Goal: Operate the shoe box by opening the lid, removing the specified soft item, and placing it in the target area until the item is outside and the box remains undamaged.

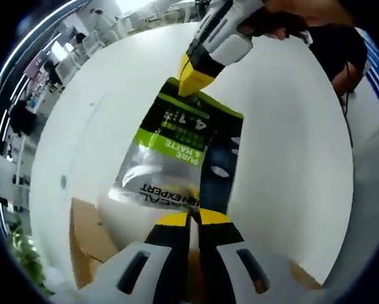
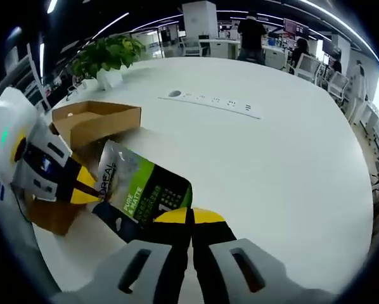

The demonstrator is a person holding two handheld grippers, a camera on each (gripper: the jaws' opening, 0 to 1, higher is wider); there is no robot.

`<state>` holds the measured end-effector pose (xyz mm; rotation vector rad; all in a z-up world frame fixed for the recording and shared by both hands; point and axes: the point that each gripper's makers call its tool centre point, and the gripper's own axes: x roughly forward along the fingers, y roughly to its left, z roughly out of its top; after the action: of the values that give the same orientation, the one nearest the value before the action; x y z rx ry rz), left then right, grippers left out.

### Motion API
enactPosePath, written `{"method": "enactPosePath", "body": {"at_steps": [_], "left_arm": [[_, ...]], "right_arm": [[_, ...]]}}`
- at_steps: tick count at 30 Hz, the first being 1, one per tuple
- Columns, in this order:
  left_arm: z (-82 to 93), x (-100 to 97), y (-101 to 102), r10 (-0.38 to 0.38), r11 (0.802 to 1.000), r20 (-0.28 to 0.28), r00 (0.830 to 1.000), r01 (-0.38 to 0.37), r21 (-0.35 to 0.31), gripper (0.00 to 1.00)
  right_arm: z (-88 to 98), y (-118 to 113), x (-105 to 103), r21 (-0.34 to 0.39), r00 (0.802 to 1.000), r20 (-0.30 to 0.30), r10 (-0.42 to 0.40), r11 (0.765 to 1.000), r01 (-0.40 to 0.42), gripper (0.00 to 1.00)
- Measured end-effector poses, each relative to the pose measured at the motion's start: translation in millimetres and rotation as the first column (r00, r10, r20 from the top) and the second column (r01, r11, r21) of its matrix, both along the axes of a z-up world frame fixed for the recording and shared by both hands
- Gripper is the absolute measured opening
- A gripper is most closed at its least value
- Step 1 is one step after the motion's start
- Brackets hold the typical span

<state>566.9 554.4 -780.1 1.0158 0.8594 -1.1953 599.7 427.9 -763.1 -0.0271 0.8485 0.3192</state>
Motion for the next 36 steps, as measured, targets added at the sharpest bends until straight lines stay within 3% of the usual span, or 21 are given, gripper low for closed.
{"method": "enactPosePath", "body": {"at_steps": [2, 4, 11, 20, 27, 36], "left_arm": [[-4.0, 1.9, 3.5, -0.053, 0.997, 0.028, 0.998, 0.052, 0.049, 0.00], [-8.4, -0.9, 1.9, -0.084, 0.995, 0.035, 0.996, 0.082, 0.055, 0.00], [-13.3, -1.2, 0.7, -0.053, 0.998, 0.008, 0.999, 0.052, 0.044, 0.00], [3.2, -0.2, -8.3, 0.039, 0.995, -0.045, 0.998, -0.043, -0.089, 0.01], [29.0, 0.0, -13.0, 0.089, 0.971, -0.086, 0.992, -0.105, -0.216, 0.09], [52.8, 0.5, -7.8, 0.117, 0.947, -0.092, 0.989, -0.139, -0.289, 0.10]], "right_arm": [[-4.2, -3.7, 1.5, -0.013, 1.000, 0.000, -0.008, 1.000, 0.008, 0.00], [-7.9, -7.1, 2.0, -0.002, 1.000, -0.008, -0.025, 1.000, 0.025, 0.00], [-16.5, -8.6, 3.3, 0.026, 0.997, -0.023, -0.069, 0.997, 0.070, 0.00], [-22.6, -8.8, 4.6, 0.044, 0.992, -0.041, -0.123, 0.991, 0.125, 0.00], [-23.1, -7.9, 7.0, 0.048, 0.987, -0.041, -0.156, 0.986, 0.158, 0.00], [-24.0, -9.2, 9.3, 0.066, 0.975, -0.042, -0.220, 0.973, 0.223, 0.00]]}}
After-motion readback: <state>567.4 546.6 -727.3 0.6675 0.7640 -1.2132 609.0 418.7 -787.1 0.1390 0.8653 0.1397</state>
